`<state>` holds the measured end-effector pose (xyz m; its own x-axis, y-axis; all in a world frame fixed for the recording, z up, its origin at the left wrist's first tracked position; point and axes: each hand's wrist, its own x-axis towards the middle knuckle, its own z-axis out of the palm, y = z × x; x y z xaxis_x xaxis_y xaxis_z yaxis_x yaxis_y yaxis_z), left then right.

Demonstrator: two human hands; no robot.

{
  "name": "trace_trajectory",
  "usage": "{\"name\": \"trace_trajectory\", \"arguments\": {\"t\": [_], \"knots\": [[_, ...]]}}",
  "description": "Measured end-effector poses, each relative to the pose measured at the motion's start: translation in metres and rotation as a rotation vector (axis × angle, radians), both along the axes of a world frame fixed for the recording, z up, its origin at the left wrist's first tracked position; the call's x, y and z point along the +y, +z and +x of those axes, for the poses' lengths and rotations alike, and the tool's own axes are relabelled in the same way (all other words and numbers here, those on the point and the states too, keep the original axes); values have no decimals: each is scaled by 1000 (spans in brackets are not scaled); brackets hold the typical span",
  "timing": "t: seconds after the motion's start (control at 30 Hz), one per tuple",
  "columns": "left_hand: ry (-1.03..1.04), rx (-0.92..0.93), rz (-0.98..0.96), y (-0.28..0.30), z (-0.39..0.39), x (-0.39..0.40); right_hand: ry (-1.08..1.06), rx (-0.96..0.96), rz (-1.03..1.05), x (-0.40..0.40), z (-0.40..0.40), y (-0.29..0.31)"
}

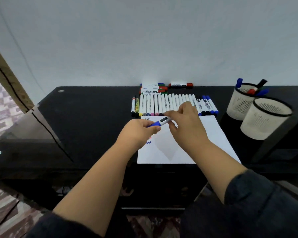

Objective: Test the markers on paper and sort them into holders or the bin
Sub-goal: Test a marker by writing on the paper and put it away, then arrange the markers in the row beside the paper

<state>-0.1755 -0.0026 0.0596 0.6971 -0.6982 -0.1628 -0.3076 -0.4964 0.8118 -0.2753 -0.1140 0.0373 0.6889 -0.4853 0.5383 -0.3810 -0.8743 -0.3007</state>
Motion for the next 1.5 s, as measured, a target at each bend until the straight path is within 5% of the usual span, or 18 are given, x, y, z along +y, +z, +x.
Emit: {"name": "trace_trajectory", "arguments": {"t": [0.23,0.4,0.73,1.17,1.5], "knots": [[-127,4,-159,14,-4,-38,-79,129,-87,-55,-16,21],[-214,5,-216,13,-4,-86,-227,37,69,-104,-36,36],[-353,-177,-4,-20,9,-192,-373,-78,302,-176,-69,52],[-420,-547,314,-69,47,-247,-556,371,298,-243,-61,60],[-443,-639,387,-79,54,-253,-514,269,386,-256,-56,52]]}}
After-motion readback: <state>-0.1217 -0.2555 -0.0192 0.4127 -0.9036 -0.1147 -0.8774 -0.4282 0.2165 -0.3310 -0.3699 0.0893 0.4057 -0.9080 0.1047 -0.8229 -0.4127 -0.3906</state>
